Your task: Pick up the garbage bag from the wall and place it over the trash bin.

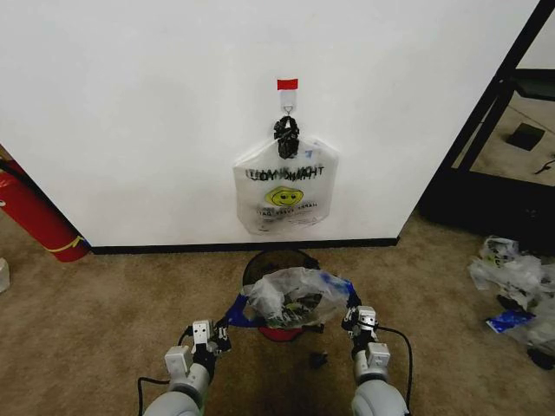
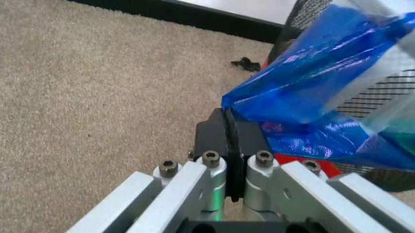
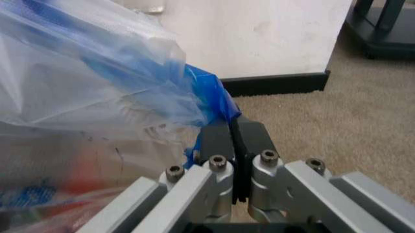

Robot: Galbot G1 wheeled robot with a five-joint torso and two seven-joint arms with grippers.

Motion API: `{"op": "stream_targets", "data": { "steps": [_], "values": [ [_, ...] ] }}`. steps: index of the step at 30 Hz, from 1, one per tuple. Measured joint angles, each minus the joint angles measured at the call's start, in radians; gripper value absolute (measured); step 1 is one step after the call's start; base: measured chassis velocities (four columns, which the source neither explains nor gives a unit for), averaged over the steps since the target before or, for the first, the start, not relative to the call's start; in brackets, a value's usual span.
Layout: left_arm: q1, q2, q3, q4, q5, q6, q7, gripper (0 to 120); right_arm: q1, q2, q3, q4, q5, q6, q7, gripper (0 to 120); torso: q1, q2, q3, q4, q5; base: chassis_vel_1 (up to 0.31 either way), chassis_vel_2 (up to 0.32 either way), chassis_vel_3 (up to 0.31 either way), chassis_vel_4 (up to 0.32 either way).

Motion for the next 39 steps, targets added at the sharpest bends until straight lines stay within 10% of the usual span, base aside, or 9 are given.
{"op": "stream_targets", "data": {
  "steps": [11, 29, 39],
  "values": [
    [0.03, -0.001, -0.019, -0.041, 0.004, -0.015, 0.003, 1, 0.029, 0.013, 0.001, -0.033, -0.008, 0.048, -0.002, 4, 0.0, 0.0, 0.0, 0.0001, 0.0001, 0.0, 0.0, 0.0, 0.0],
    [0.319, 0.007, -0.149, -0.305, 0.186, -0.052, 0.045, 70, -0.198, -0.059, 0.053, 0.14, -0.102, 0.257, -0.08, 73, 0.0, 0.0, 0.0, 0.0001, 0.0002, 0.0, 0.0, 0.0, 0.0],
    [0.118, 0.072, -0.15, -0.361, 0.064, 0.022, 0.05, 98, -0.296, -0.045, 0.121, 0.235, -0.114, 0.399, -0.099, 99, 0.0, 0.0, 0.0, 0.0004, -0.0002, 0.0, 0.0, 0.0, 0.0]
  ]
}}
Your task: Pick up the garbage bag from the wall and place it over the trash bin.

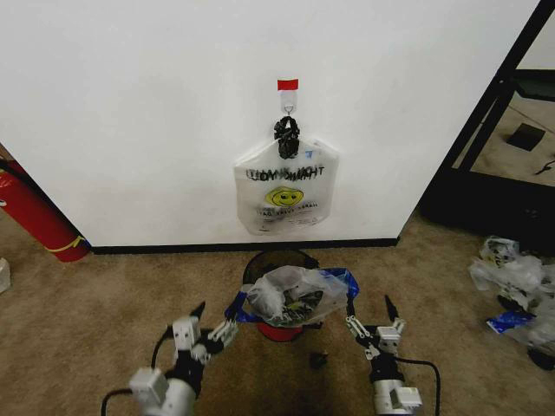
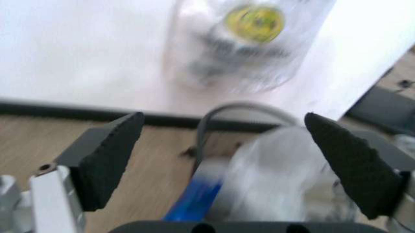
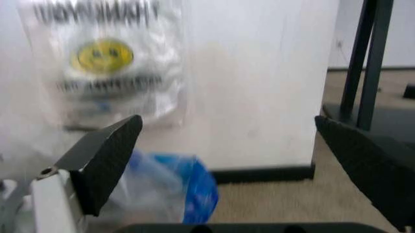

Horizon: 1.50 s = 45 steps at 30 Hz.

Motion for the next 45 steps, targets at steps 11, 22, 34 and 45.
{"op": "stream_targets", "data": {
  "steps": [11, 22, 34, 45],
  "values": [
    [-0.594, 0.113, 0.248, 0.234, -0.237, 0.178, 0.004, 100, -0.054, 0.027, 0.14, 0.106, 0.005, 0.125, -0.098, 100, 0.0, 0.0, 0.0, -0.0012, 0.0005, 0.0, 0.0, 0.0, 0.0],
    [-0.812, 0.106, 0.345, 0.383, -0.303, 0.425, 0.095, 98, -0.138, 0.051, 0.142, 0.214, -0.009, 0.111, -0.111, 100, 0.0, 0.0, 0.0, -0.0007, 0.0002, 0.0, 0.0, 0.0, 0.0],
    [-0.942, 0.053, 0.498, 0.584, -0.34, 0.434, 0.221, 94, -0.158, 0.069, 0.151, 0.223, -0.012, 0.109, -0.105, 100, 0.0, 0.0, 0.0, -0.0004, 0.0002, 0.0, 0.0, 0.0, 0.0],
    [-1.03, 0.027, 0.596, 0.716, -0.353, 0.448, 0.282, 63, -0.153, 0.067, 0.152, 0.209, -0.01, 0.106, -0.089, 100, 0.0, 0.0, 0.0, -0.0003, 0.0003, 0.0, 0.0, 0.0, 0.0]
  ]
}}
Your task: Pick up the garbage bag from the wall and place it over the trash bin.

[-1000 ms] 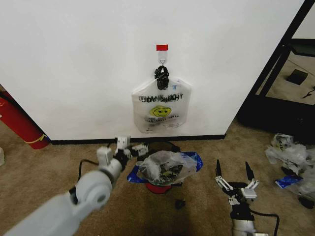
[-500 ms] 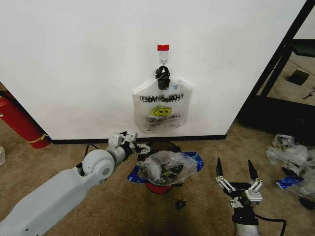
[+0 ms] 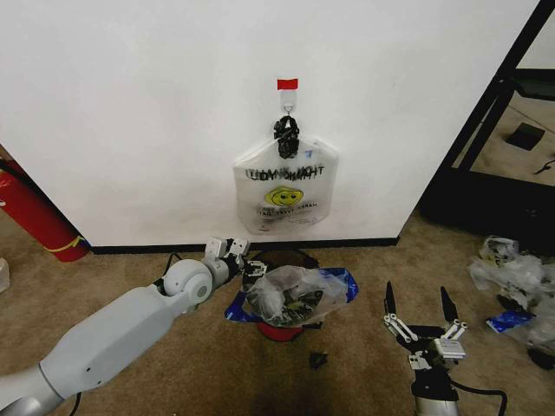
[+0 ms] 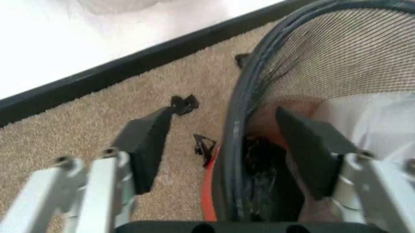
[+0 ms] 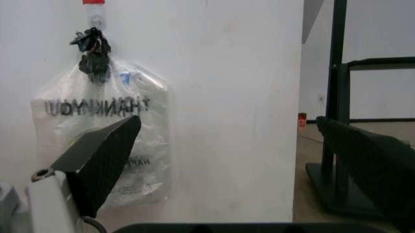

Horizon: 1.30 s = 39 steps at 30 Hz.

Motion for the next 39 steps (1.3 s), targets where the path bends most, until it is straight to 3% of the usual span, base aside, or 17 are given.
{"op": "stream_targets", "data": {
  "steps": [3, 7, 9, 16, 18, 26, 32, 39],
  "values": [
    [-0.014, -0.004, 0.01, 0.016, -0.011, 0.006, 0.006, 56, 0.001, 0.002, -0.004, 0.0, -0.002, -0.002, 0.002, 100, 0.0, 0.0, 0.0, 0.0, -0.0002, 0.0, 0.0, 0.0, 0.0],
    [-0.043, -0.005, 0.031, 0.028, -0.038, 0.027, 0.009, 36, 0.003, 0.005, -0.01, -0.006, -0.011, -0.003, 0.017, 100, 0.0, 0.0, 0.0, -0.0001, -0.0001, 0.0, 0.0, 0.0, 0.0],
    [-0.047, -0.005, 0.034, 0.029, -0.038, 0.03, 0.008, 34, 0.003, 0.005, -0.01, -0.008, -0.013, -0.003, 0.021, 100, 0.0, 0.0, 0.0, -0.0001, -0.0001, 0.0, 0.0, 0.0, 0.0],
    [-0.061, -0.009, 0.052, 0.028, -0.042, 0.039, -0.02, 4, 0.003, 0.015, -0.019, -0.025, -0.034, 0.0, 0.043, 100, 0.0, 0.0, 0.0, -0.0001, -0.0001, 0.0, 0.0, 0.0, 0.0],
    [-0.062, -0.009, 0.052, 0.027, -0.047, 0.038, -0.026, 0, 0.003, 0.015, -0.019, -0.027, -0.037, 0.0, 0.046, 100, 0.0, 0.0, 0.0, -0.0001, 0.0, 0.0, 0.0, 0.0, 0.0],
    [-0.027, -0.007, 0.008, -0.021, -0.115, 0.033, -0.119, 0, 0.006, 0.017, -0.02, -0.037, -0.045, 0.006, 0.052, 100, 0.0, 0.0, 0.0, -0.0001, -0.0001, 0.0, 0.0, 0.0, 0.0],
    [0.07, 0.011, -0.094, -0.124, -0.189, 0.035, -0.241, 0, 0.022, 0.011, -0.023, -0.038, -0.029, -0.017, 0.062, 100, 0.0, 0.0, 0.0, -0.0001, 0.0001, 0.0, 0.0, 0.0, 0.0],
    [0.315, -0.003, -0.345, -0.275, -0.228, -0.058, -0.441, 0, 0.04, -0.005, -0.031, -0.016, -0.007, -0.063, 0.08, 100, 0.0, 0.0, 0.0, 0.0005, -0.0003, 0.0, 0.0, 0.0, 0.0]
  ]
}}
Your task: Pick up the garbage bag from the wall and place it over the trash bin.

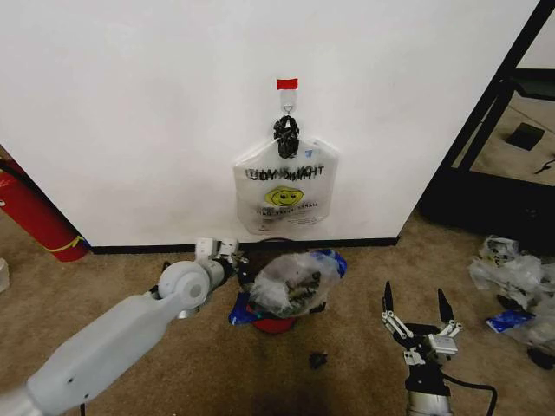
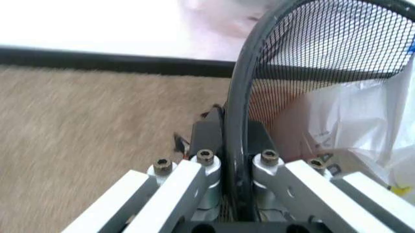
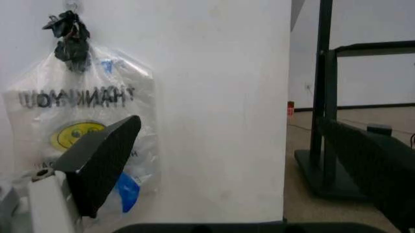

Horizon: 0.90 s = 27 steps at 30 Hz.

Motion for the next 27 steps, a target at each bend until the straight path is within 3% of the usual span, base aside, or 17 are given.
{"op": "stream_targets", "data": {
  "steps": [6, 11, 16, 21, 24, 27],
  "values": [
    [0.124, -0.034, -0.1, -0.082, -0.015, -0.046, -0.15, 0, 0.006, -0.003, -0.008, 0.002, -0.001, -0.022, 0.017, 100, 0.0, 0.0, 0.0, -0.0005, 0.0003, 0.0, 0.0, 0.0, 0.0],
    [0.196, -0.081, -0.146, -0.117, 0.006, -0.097, -0.211, 0, 0.008, -0.003, -0.016, 0.007, -0.007, -0.03, 0.02, 100, 0.0, 0.0, 0.0, -0.0006, 0.0003, 0.0, 0.0, 0.0, 0.0],
    [0.287, -0.163, -0.162, -0.154, 0.087, -0.173, -0.255, 0, 0.009, -0.003, -0.023, 0.01, -0.021, -0.037, 0.023, 100, 0.0, 0.0, 0.0, -0.0006, 0.0002, 0.0, 0.0, 0.0, 0.0],
    [0.349, -0.216, -0.164, -0.184, 0.143, -0.182, -0.297, 0, 0.01, -0.003, -0.031, 0.013, -0.034, -0.046, 0.031, 100, 0.0, 0.0, 0.0, -0.0006, 0.0003, 0.0, 0.0, 0.0, 0.0],
    [0.392, -0.255, -0.157, -0.184, 0.257, -0.193, -0.32, 0, 0.015, -0.003, -0.041, 0.013, -0.044, -0.051, 0.038, 100, 0.0, 0.0, 0.0, -0.0005, 0.0004, 0.0, 0.0, 0.0, 0.0],
    [0.402, -0.278, -0.152, -0.17, 0.3, -0.207, -0.329, 0, 0.018, -0.004, -0.047, 0.013, -0.049, -0.053, 0.041, 100, 0.0, 0.0, 0.0, -0.0002, 0.0002, 0.0, 0.0, 0.0, 0.0]
  ]
}}
